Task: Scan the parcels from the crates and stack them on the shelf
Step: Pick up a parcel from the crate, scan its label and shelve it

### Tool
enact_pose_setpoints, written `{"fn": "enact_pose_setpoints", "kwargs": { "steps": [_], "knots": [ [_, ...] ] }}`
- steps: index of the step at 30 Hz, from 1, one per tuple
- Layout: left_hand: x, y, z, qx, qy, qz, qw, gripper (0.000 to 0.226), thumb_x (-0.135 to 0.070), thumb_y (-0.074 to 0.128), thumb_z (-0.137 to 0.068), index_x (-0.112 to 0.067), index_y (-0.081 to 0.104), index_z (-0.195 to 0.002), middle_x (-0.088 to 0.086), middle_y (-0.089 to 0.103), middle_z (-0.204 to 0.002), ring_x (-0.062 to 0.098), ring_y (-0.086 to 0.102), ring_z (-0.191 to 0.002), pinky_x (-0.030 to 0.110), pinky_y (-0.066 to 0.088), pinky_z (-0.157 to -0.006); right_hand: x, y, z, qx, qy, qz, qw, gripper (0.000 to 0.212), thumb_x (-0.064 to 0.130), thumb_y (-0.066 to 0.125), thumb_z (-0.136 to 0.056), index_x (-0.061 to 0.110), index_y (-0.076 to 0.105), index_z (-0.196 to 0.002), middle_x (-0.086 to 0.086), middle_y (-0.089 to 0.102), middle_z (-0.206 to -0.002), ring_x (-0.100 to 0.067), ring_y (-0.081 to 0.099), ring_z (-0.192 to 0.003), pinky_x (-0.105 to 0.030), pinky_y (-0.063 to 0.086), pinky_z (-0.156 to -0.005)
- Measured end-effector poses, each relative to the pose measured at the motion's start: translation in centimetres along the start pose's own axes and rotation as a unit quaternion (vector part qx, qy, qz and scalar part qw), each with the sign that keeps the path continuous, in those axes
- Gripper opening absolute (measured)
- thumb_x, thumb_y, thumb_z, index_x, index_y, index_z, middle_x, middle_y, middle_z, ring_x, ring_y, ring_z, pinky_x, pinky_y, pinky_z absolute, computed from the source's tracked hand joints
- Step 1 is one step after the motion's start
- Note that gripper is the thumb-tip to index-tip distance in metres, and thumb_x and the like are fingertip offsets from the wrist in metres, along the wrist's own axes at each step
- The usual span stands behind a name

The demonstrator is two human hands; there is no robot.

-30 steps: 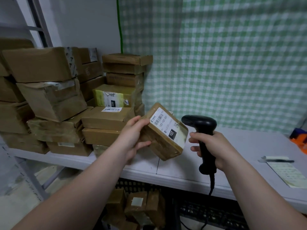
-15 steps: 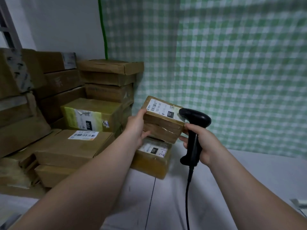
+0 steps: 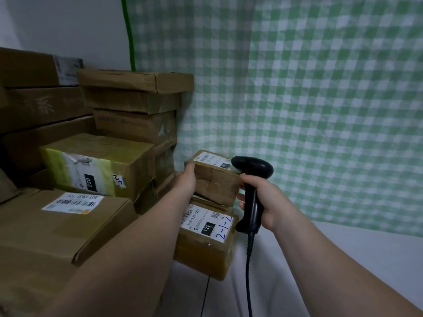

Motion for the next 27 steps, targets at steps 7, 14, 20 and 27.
{"fn": "enact_pose_setpoints", "kwargs": {
  "steps": [7,14,20,27],
  "knots": [
    [1.0,0.0,0.4,0.021,-0.012,-0.024,0.999,0.051,-0.048,0.032,-0.097,-0.021,0.042,-0.139,0.010,0.063,-0.110,0.025,0.063,-0.086,0.029,0.043,-0.055,0.0,-0.4,-0.2,-0.025,0.001,0.022,0.999,0.026,0.026,0.063,-0.090,0.009,0.065,-0.110,-0.004,0.062,-0.087,-0.018,0.058,-0.070,-0.027,0.050,-0.055],
    [1.3,-0.6,2.4,0.002,0.004,-0.067,0.998,0.041,-0.033,0.032,-0.097,-0.010,0.052,-0.125,0.010,0.063,-0.099,0.022,0.060,-0.077,0.029,0.040,-0.054,0.6,-0.9,1.2,-0.048,-0.004,0.006,0.999,0.016,0.026,0.063,-0.090,0.011,0.062,-0.096,-0.002,0.057,-0.079,-0.017,0.055,-0.066,-0.027,0.047,-0.054],
    [0.5,-2.7,5.9,-0.045,0.081,-0.153,0.984,0.049,-0.038,0.039,-0.089,-0.018,0.050,-0.132,0.012,0.057,-0.124,0.031,0.059,-0.104,0.040,0.051,-0.084,0.2,-1.0,5.6,-0.046,-0.002,0.029,0.998,0.017,0.023,0.063,-0.091,0.008,0.062,-0.099,-0.006,0.059,-0.084,-0.021,0.059,-0.072,-0.026,0.051,-0.052],
    [1.8,-6.1,16.3,0.037,0.227,-0.309,0.923,0.032,-0.022,0.041,-0.098,-0.010,0.066,-0.112,0.009,0.061,-0.121,0.028,0.055,-0.109,0.032,0.043,-0.087,-3.2,0.3,14.8,0.000,0.014,0.062,0.998,0.015,0.018,0.061,-0.092,0.006,0.064,-0.101,-0.009,0.068,-0.091,-0.018,0.062,-0.068,-0.026,0.047,-0.053]
  ]
}}
Point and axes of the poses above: each hand's wrist, its own z-axis away from the middle knuckle, its own y-axis out of the palm, x = y × z, the point moved 4 cm from there along -z, towards the middle knuckle
